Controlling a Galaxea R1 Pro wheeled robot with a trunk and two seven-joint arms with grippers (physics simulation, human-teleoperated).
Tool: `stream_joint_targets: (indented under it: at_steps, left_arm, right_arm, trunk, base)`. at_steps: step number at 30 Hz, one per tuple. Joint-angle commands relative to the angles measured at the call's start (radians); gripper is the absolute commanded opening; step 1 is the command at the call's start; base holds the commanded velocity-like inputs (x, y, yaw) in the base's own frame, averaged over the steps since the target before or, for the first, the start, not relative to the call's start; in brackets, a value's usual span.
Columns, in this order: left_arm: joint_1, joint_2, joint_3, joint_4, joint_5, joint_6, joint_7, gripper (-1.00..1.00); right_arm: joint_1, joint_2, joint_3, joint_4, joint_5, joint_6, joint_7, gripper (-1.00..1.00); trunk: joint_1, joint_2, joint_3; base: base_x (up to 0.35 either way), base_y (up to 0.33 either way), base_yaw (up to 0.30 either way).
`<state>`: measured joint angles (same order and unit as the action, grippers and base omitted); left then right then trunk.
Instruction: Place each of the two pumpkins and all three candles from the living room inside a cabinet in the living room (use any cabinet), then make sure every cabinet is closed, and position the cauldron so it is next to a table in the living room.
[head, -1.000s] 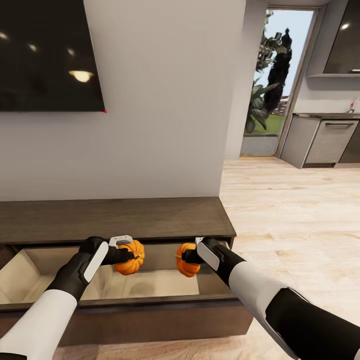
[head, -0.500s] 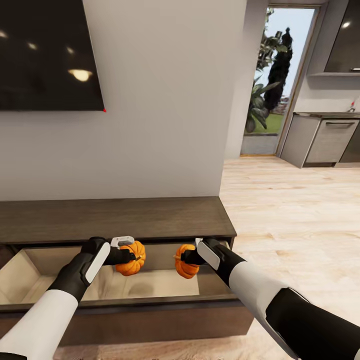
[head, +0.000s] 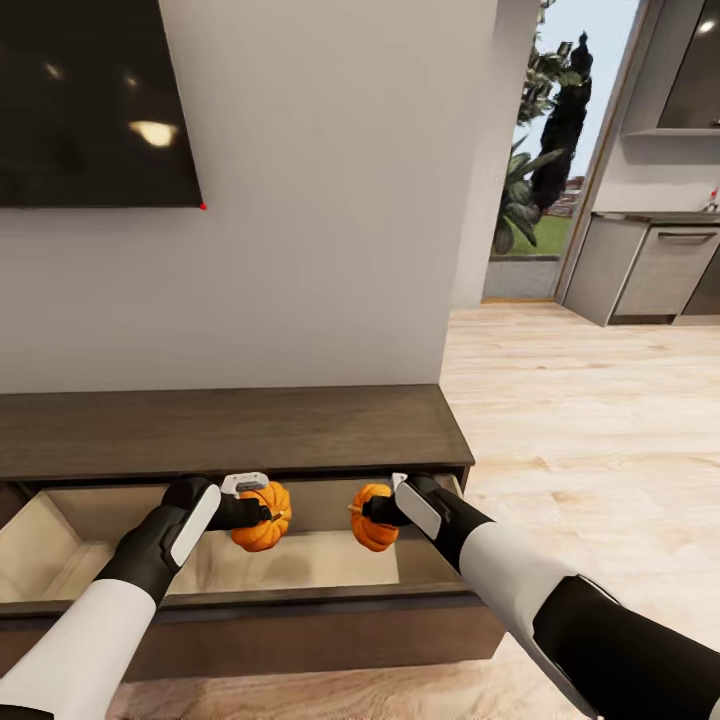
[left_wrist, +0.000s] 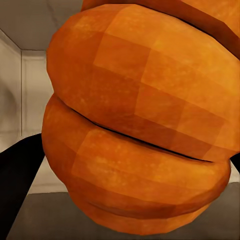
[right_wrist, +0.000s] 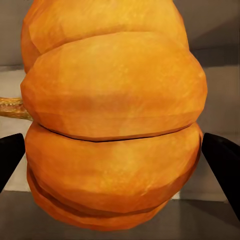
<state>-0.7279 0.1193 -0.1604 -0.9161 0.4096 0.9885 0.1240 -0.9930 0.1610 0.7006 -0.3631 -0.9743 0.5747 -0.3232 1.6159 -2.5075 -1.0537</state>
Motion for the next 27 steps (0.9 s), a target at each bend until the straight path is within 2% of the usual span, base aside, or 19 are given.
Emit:
stream_joint_targets:
  at_steps: [1,4,22,27]
  left_arm:
    - [-0.001,0.001,-0.004,-0.001,0.011,0.002,0.011,-1.0]
    - [-0.001,0.002,-0.004,-0.001,0.011,0.002,0.011,-1.0]
    - [-0.001,0.005,-0.003,-0.001,0.011,0.002,0.009,-1.0]
    - [-0.001,0.006,-0.002,-0.008,0.011,0.001,0.008,-1.0]
  right_arm:
    - [-0.001,-0.002,0.007,-0.002,-0.012,-0.009,-0.009,-1.0]
    - [-0.001,-0.003,0.007,-0.003,-0.012,-0.029,-0.008,-1.0]
    - [-0.001,-0.002,0.008,-0.004,-0.01,-0.042,-0.006,-1.0]
    - [-0.001,0.0,0.009,-0.004,-0.011,-0.075,-0.006,-1.0]
  trunk:
    - [0.0,-0.001,-0.005]
    - [0.001,-0.002,-0.017]
    - [0.01,-0.006,-0.086]
    - [0.012,-0.007,-0.105]
  base:
    - [0.0,0.0,0.0]
    - [0.0,0.0,0.0]
    - [0.0,0.0,0.0]
    - [0.0,0.0,0.0]
